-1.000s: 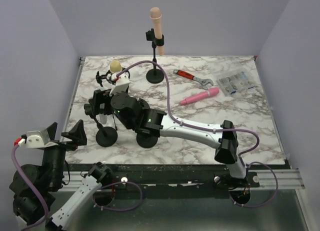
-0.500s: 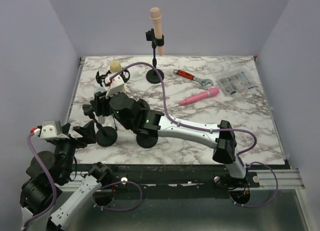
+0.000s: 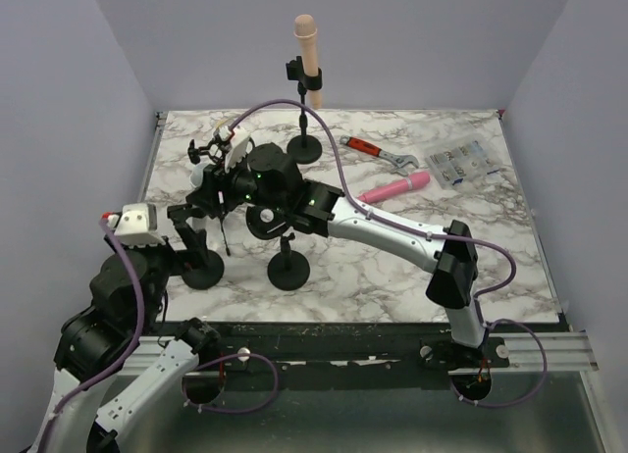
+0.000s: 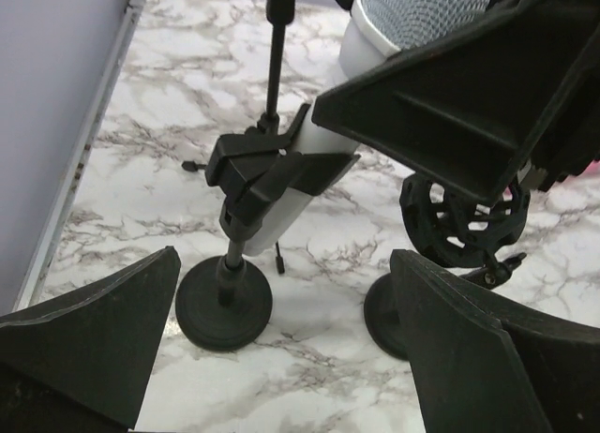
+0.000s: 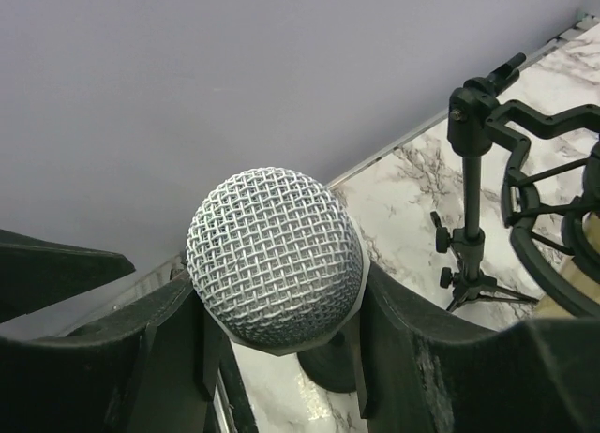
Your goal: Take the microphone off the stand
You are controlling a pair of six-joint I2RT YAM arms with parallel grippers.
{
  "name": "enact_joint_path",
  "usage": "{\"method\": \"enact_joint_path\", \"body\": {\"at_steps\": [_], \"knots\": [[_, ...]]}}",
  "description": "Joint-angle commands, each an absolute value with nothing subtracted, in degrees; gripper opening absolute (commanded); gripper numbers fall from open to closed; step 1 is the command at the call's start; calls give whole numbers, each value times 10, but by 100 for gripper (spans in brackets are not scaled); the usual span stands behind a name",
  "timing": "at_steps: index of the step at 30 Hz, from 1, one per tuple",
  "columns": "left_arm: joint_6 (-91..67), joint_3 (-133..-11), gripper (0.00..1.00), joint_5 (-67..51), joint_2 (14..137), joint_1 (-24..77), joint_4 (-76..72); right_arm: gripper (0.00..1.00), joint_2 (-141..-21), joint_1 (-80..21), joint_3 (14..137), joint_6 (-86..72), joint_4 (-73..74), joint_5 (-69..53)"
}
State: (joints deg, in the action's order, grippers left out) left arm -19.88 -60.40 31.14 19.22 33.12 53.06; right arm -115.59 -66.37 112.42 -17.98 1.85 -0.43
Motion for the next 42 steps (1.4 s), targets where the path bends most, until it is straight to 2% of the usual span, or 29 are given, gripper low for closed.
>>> {"method": "enact_joint_path", "body": {"at_steps": [1,6,11,22,27,40,42], "knots": [[-216,-612,99,273,229,332,551,1,-1140,-645,1114,-170,79,-146],[-212,-629,99,285,254,332,554,1,-1136,-605,1106,-189,82,-241],[-176,-657,99,291,291,332,553,0,-1129,-593,1092,-193,68,-275],[-44,-683,98,192,373,308,553,1,-1127,-560,1073,-208,43,-352],[-23,-695,84,194,411,309,571,1,-1129,-557,1070,-212,37,-362],[-3,-675,69,245,411,326,561,1,-1135,-554,1071,-225,26,-363],[11,-668,58,246,413,328,561,1,-1135,-554,1071,-227,24,-365]]}}
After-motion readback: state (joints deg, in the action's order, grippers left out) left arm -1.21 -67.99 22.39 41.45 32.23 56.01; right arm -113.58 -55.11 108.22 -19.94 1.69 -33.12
